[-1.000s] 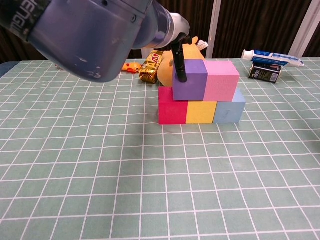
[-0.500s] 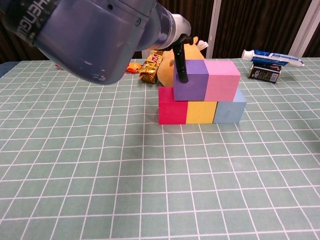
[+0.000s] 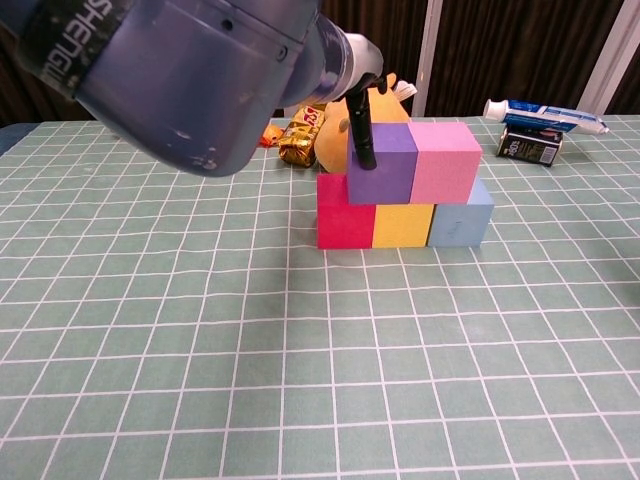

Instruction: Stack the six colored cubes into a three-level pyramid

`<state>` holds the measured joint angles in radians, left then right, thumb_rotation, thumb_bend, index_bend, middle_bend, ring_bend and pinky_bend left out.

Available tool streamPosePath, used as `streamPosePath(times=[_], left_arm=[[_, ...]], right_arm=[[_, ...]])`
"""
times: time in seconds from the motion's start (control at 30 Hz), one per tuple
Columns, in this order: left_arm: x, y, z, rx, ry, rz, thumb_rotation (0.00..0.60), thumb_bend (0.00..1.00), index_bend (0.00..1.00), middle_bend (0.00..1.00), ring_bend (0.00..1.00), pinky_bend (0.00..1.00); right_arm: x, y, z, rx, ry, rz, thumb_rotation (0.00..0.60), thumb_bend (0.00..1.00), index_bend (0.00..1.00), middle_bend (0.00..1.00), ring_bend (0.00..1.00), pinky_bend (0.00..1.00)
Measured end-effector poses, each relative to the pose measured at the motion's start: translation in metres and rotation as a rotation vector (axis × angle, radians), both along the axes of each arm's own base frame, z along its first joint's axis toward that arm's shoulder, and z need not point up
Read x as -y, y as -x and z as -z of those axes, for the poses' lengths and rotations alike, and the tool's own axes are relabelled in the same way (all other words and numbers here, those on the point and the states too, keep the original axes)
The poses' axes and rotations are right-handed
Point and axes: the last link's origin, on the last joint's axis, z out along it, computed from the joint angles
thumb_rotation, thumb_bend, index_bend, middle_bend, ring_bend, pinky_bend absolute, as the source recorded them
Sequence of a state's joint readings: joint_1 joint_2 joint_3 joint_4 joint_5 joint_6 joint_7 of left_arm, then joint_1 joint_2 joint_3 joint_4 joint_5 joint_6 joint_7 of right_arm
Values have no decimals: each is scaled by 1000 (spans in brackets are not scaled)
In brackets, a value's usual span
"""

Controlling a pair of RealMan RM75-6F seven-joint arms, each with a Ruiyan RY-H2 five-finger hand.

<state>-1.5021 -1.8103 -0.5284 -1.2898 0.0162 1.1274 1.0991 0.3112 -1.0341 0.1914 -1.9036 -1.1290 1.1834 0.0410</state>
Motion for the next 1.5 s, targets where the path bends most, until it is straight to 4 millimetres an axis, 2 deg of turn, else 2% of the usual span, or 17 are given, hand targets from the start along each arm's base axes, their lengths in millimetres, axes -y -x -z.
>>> streamPosePath(times=[0.9, 1.5], left_arm=[[1, -1, 1, 9, -3, 2, 600, 300, 0, 396, 17, 31], [0, 0, 0, 10, -12, 1, 600, 295, 0, 348, 17, 31]], right_arm=[[-1, -1, 1, -1, -4, -2, 600, 273, 0, 0, 0, 0], [-1, -1, 1, -2, -5, -3, 600, 273, 0, 0, 0, 0]])
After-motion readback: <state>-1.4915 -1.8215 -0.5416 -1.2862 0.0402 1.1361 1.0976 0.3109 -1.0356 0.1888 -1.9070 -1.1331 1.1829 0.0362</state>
